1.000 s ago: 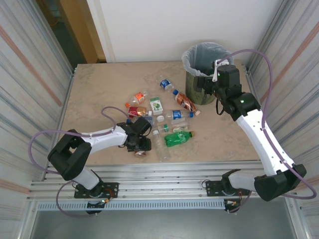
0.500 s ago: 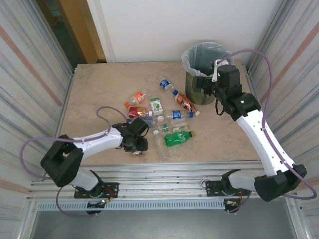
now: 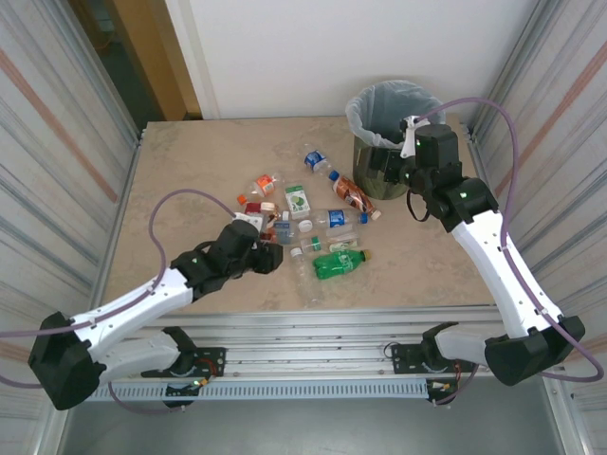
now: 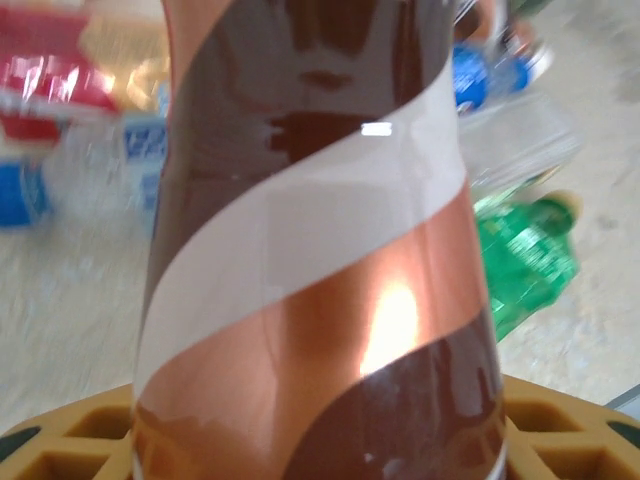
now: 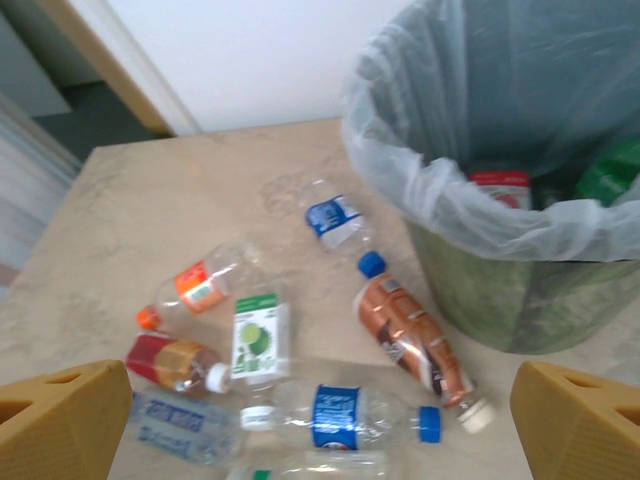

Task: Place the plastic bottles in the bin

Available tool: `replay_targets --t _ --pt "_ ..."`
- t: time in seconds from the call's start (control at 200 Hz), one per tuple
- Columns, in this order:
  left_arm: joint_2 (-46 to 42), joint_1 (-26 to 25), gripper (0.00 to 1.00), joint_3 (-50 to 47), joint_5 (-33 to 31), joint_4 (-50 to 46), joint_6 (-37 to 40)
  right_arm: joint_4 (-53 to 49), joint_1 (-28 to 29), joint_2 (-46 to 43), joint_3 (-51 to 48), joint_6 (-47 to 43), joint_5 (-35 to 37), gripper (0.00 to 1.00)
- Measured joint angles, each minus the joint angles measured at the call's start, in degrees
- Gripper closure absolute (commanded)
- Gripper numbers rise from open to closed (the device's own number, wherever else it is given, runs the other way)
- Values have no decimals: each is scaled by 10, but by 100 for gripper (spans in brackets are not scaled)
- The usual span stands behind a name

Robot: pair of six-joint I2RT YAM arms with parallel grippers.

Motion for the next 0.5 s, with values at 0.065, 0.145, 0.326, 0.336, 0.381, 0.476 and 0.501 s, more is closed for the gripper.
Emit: replay_targets --t 0.065,0.145,0.326,0.336,0.381,0.476,0.501 --pt "-3 0 51 -5 4 50 26 0 0 3 0 9 -34 7" --pt "0 0 51 -5 12 112 59 4 0 14 2 17 -82 11" --pt "43 0 51 22 41 202 126 27 3 62 15 41 -201 20" --pt "46 0 51 24 43 205 129 29 3 64 15 43 -205 20" --pt "58 2 51 35 55 220 140 39 7 76 17 46 -231 21" --pt "76 10 51 52 78 247 152 52 22 97 21 49 -272 24" --pt "79 13 51 55 86 254 154 56 27 101 22 50 -280 24"
